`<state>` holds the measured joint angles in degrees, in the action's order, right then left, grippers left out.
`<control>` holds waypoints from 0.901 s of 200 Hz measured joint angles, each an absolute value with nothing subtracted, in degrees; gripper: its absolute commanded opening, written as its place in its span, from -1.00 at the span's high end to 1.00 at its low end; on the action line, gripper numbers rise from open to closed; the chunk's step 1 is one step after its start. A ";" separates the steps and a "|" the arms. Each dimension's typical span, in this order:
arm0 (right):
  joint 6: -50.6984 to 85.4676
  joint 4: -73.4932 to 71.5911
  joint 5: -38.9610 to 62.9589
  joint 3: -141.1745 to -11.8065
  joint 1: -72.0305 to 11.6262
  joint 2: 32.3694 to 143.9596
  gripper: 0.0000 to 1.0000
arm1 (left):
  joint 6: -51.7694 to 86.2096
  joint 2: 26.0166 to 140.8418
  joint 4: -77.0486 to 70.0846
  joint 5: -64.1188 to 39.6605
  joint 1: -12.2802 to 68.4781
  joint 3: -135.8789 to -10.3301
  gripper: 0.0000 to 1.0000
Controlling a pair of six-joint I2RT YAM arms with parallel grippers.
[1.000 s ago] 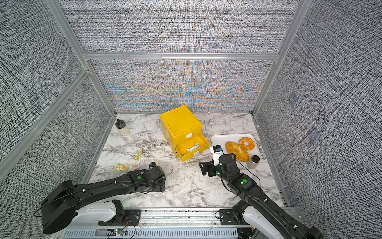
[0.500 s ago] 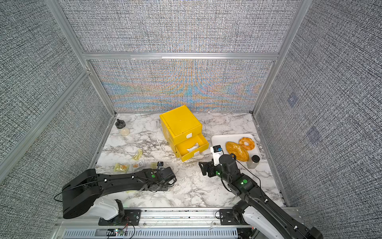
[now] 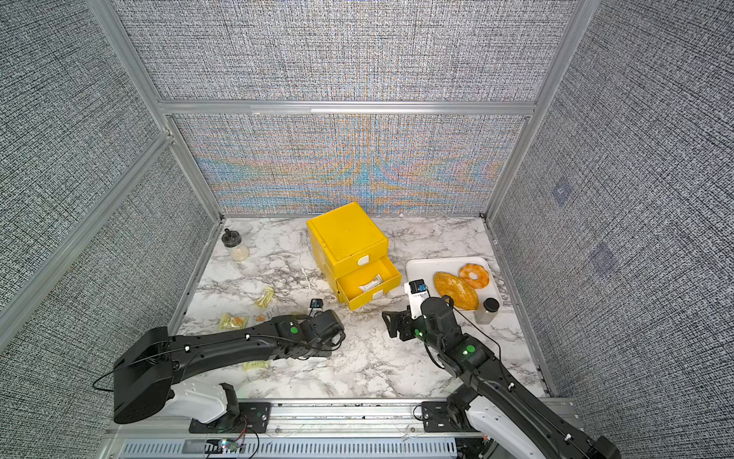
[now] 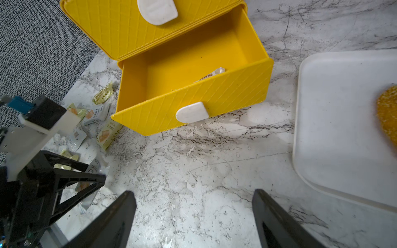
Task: Place the cookies into the drawer by color
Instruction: Pick up the cookie at the center of the board, then place the cookie in the drawer.
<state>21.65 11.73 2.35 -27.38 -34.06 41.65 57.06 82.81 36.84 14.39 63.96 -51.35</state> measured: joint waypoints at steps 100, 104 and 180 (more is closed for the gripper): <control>21.67 11.75 1.45 -27.40 -34.04 41.12 -0.80 | 46.13 94.30 44.88 23.05 64.29 -79.68 0.08; 21.67 11.75 1.43 -27.40 -34.02 41.10 -0.79 | 45.52 95.15 45.10 23.70 64.29 -80.95 0.08; 21.67 11.75 1.23 -27.68 -34.02 41.01 -0.80 | 35.90 109.27 50.59 32.18 61.06 -102.48 -0.07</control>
<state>21.67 11.75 1.23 -27.68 -34.02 41.01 35.90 109.27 50.59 32.18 61.06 -102.48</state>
